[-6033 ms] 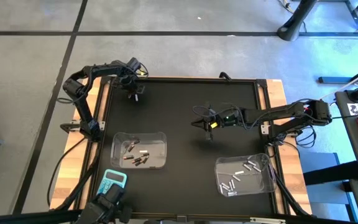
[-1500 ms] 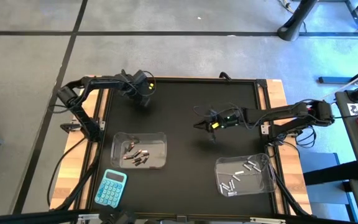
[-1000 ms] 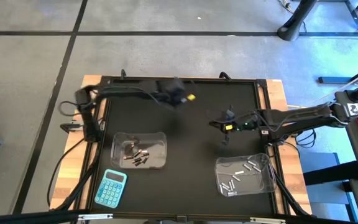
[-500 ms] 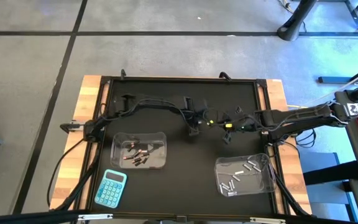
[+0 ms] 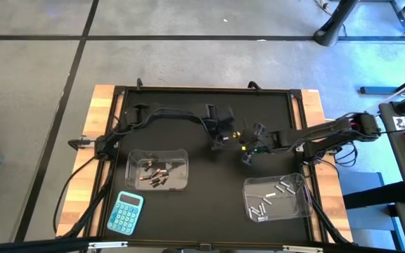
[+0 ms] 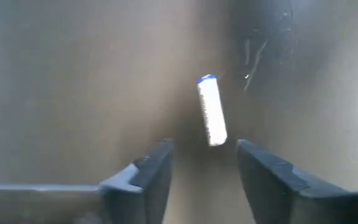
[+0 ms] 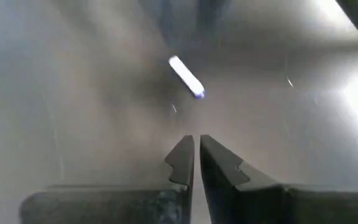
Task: Sort batteries
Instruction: Put the white battery into the right transparent bin
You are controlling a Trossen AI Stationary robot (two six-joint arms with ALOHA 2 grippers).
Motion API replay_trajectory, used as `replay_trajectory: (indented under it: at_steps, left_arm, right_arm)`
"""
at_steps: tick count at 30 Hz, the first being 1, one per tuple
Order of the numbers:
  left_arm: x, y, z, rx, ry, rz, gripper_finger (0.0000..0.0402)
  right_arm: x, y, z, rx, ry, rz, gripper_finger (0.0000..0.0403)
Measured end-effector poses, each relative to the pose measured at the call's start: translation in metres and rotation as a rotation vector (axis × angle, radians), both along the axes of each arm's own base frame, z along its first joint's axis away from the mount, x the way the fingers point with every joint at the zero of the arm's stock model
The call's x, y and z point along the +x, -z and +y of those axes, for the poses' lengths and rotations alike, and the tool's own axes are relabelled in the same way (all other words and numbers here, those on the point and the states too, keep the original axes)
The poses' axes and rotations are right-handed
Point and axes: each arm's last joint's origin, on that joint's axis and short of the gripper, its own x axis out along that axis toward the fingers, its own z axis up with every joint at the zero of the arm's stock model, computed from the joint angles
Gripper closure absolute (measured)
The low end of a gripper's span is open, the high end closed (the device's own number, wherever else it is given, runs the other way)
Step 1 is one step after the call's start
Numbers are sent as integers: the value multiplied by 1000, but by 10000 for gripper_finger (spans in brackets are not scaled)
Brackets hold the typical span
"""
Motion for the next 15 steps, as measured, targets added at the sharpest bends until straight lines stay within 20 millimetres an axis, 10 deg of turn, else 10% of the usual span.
replay_trajectory:
  at_steps: [9, 15]
  left_arm:
    - [-72, -90, 9, 5, -86, -11, 192]
    - [-144, -109, -5, 19, -231, -192, 202]
  right_arm:
    - [36, 13, -31, 9, -303, -133, 251]
    - [52, 41, -62, 9, -497, -175, 182]
